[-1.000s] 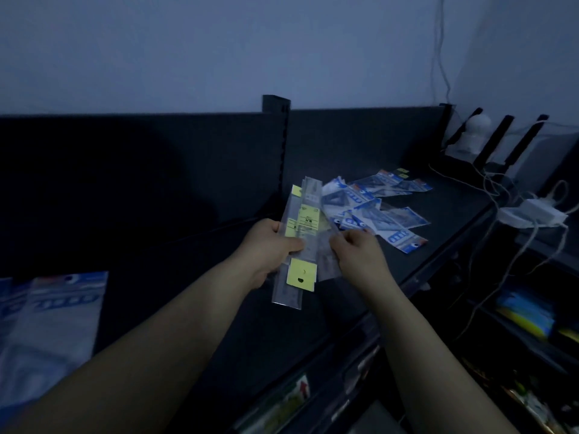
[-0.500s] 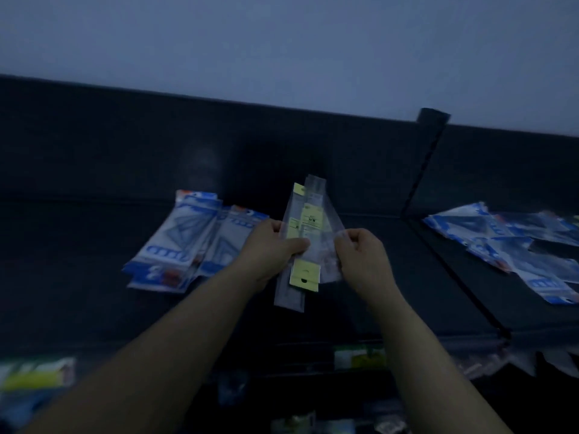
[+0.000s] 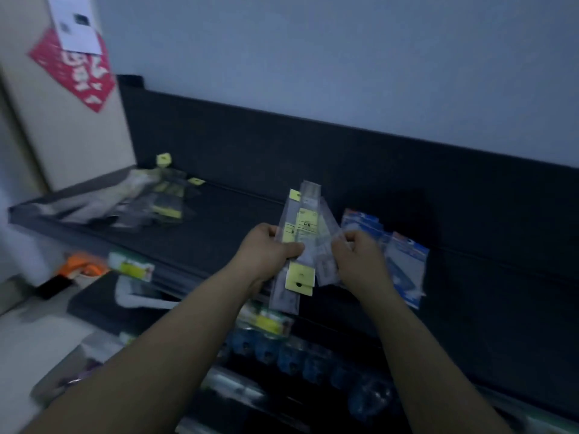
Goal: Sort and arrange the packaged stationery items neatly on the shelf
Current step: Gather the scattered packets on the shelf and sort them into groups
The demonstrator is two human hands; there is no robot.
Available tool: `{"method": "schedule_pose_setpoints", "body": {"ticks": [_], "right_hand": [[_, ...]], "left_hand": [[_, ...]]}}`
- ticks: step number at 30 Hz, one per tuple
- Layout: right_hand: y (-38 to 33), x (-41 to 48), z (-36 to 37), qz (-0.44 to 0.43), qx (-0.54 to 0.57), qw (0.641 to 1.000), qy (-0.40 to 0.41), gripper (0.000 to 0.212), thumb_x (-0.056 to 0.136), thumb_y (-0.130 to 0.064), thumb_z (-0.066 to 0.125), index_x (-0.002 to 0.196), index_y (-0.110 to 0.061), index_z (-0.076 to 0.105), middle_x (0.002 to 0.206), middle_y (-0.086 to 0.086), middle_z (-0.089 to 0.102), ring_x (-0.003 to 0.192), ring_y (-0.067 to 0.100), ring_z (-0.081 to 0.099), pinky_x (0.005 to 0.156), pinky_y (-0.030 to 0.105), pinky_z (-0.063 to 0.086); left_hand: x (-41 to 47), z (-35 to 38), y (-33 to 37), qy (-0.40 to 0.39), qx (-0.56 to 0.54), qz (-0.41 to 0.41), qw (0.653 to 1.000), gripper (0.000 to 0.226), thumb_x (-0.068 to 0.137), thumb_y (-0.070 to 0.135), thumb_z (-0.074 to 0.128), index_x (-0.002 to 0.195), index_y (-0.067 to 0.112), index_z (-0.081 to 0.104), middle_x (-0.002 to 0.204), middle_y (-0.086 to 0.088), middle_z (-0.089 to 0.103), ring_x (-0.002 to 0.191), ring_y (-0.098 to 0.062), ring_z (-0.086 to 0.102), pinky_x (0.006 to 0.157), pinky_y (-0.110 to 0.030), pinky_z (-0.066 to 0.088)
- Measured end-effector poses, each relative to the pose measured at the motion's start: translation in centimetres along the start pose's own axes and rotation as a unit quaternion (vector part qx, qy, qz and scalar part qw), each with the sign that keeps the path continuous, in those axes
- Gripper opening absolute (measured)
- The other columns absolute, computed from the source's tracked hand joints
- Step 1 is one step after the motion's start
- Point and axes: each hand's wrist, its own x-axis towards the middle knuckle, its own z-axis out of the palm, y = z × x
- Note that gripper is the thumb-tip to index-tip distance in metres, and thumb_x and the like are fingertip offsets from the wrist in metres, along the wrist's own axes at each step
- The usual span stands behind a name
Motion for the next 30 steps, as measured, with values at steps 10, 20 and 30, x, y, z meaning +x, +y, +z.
{"method": "schedule_pose_setpoints", "body": {"ticks": [10, 20, 30], "right_hand": [[-9.9, 2.5, 16.8, -0.011, 0.063, 0.996, -0.066, 0.015, 0.096, -0.024, 0.046, 0.094, -0.014, 0.056, 0.087, 0.006, 0.063, 0.067, 0.014, 0.055, 0.053, 0.025, 0.041], [-12.6, 8.2, 25.8, -0.009, 0.035, 0.995, -0.097, 0.013, 0.095, -0.021, 0.046, 0.092, -0.012, 0.055, 0.087, 0.005, 0.062, 0.068, 0.013, 0.055, 0.050, 0.022, 0.038], [-11.8, 15.4, 31.5, -0.042, -0.049, 0.989, -0.133, 0.013, 0.092, -0.021, 0.051, 0.098, -0.010, 0.052, 0.091, 0.005, 0.061, 0.080, 0.021, 0.059, 0.066, 0.034, 0.047]], "left_hand": [[2.8, -19.2, -0.6, 0.085, 0.054, -0.003, 0.995, 0.026, 0.083, 0.025, 0.074, 0.096, 0.013, 0.055, 0.084, -0.005, 0.067, 0.067, -0.017, 0.060, 0.057, -0.028, 0.050], [8.5, -27.7, -1.4, 0.142, 0.116, -0.030, 0.983, 0.025, 0.081, 0.026, 0.076, 0.084, 0.016, 0.053, 0.096, -0.013, 0.068, 0.088, -0.029, 0.068, 0.082, -0.047, 0.056], [16.6, -30.7, -2.5, 0.209, 0.234, -0.014, 0.949, 0.054, 0.078, 0.027, 0.076, 0.124, 0.008, 0.055, 0.115, -0.007, 0.062, 0.096, -0.022, 0.062, 0.078, -0.033, 0.052]]}}
